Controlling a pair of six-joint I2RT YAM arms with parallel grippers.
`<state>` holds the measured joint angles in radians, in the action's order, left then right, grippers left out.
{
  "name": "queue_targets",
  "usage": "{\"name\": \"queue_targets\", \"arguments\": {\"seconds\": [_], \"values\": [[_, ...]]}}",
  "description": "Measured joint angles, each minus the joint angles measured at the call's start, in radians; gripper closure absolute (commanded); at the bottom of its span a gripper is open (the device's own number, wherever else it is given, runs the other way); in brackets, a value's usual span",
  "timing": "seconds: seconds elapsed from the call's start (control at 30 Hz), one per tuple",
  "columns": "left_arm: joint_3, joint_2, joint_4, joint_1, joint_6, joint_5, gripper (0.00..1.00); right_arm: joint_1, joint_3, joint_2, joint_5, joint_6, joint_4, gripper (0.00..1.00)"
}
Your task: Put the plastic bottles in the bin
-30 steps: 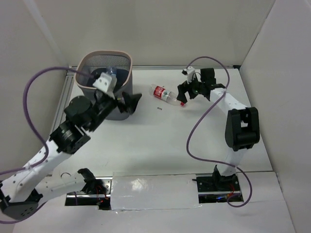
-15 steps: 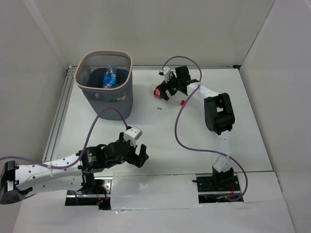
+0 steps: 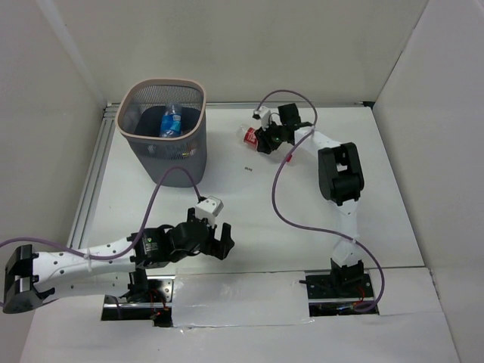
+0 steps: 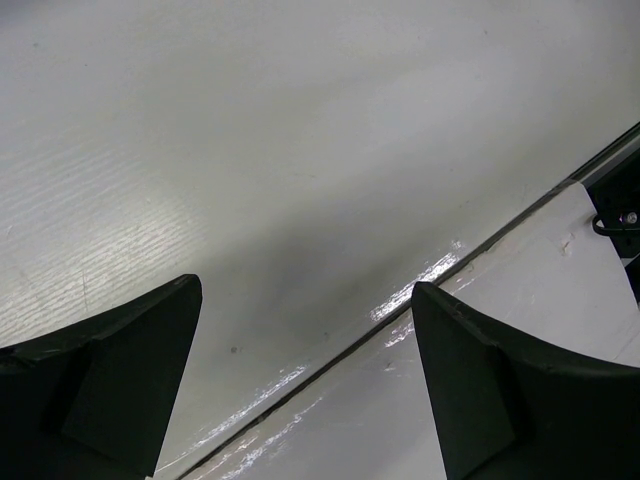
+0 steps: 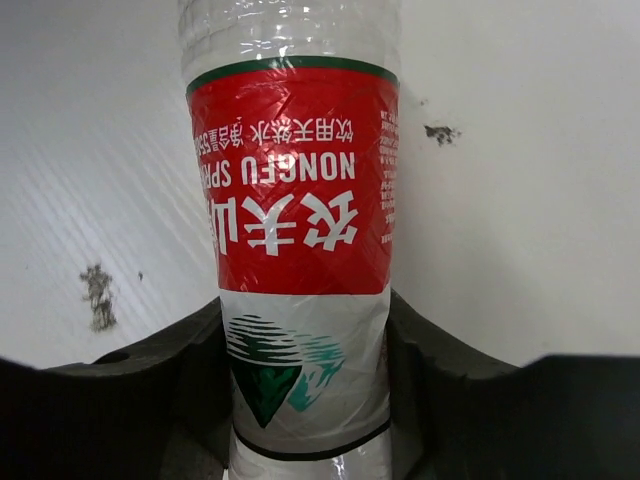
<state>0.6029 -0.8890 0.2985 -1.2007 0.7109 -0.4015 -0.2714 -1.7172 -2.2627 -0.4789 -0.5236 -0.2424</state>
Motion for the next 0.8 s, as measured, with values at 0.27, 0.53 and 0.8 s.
{"name": "queue_targets", "arguments": {"seconds": [0.27,0.53,0.8], "values": [[0.000,-0.077,-0.072,-0.004,-0.016,-0.002,0.01,0.081,-0.237,0.093,-0.184,0.053,-0.232,0.82],[0.001,-0.121,-0.128,-0.008,-0.055,0.015,0.01,-0.177,-0.474,0.351,-0.215,0.165,-0.031,0.84],[-0.033,-0.017,-0.150,-0.009,-0.055,0.014,0.01,-0.390,-0.665,0.226,-0.157,0.301,0.229,0.73]]}}
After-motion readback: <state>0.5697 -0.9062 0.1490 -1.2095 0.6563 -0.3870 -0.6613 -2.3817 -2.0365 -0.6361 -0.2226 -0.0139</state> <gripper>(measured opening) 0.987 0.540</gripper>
